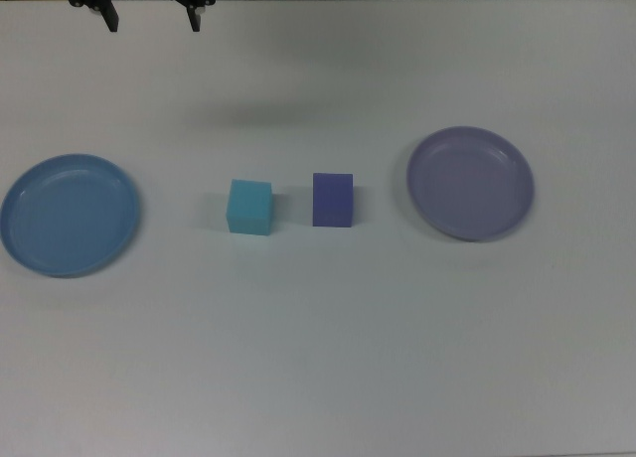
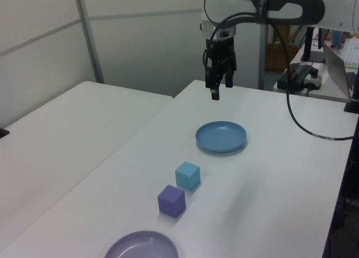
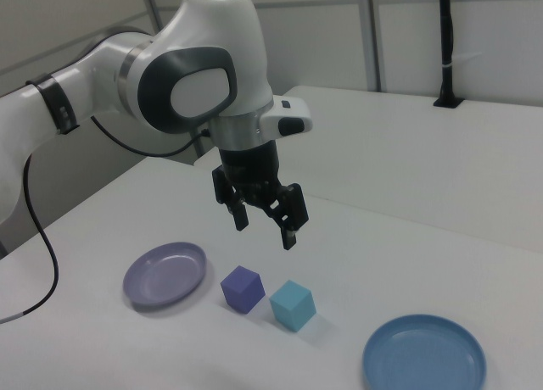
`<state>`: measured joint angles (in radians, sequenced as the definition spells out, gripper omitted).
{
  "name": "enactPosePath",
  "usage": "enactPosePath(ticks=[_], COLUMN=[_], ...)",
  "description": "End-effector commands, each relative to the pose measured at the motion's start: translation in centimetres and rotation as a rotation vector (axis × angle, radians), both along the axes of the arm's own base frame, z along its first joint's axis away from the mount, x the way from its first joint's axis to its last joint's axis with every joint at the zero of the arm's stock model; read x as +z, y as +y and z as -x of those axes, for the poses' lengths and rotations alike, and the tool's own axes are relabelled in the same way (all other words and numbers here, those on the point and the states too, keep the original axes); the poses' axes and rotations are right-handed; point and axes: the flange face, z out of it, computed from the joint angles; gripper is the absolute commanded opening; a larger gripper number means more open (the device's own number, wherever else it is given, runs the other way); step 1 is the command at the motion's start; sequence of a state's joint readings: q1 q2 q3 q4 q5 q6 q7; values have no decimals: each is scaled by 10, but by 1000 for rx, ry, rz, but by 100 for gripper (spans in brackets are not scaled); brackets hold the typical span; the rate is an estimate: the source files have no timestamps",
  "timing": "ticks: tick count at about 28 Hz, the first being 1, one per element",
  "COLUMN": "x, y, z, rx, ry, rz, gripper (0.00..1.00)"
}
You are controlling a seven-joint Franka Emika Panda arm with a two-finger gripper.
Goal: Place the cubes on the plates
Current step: 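Move the gripper down over the light-blue cube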
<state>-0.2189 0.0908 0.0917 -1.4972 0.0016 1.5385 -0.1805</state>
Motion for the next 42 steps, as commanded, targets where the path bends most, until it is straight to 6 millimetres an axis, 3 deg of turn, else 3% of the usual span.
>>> enactPosePath(ticks=[1,5,10,11,16,20,24,27,37,42], x=[-4,-5,-28,-41,-71,-114,-152,-169,-196,-229], y=[-27,-45,-65,-68,-79,-64,-26,-9,45,74], z=[4,7,0,-5,-32,-52,-69,-67,-66,-76], rx=[-39,-64,-91,-92,-77,-37,14,17,9,-33], ry=[10,11,46,68,-11,-14,18,48,90,74], rz=[-21,-24,-27,-25,-17,-10,-15,-2,7,47], gripper=[100,100,100,100,100,100,100,100,100,100])
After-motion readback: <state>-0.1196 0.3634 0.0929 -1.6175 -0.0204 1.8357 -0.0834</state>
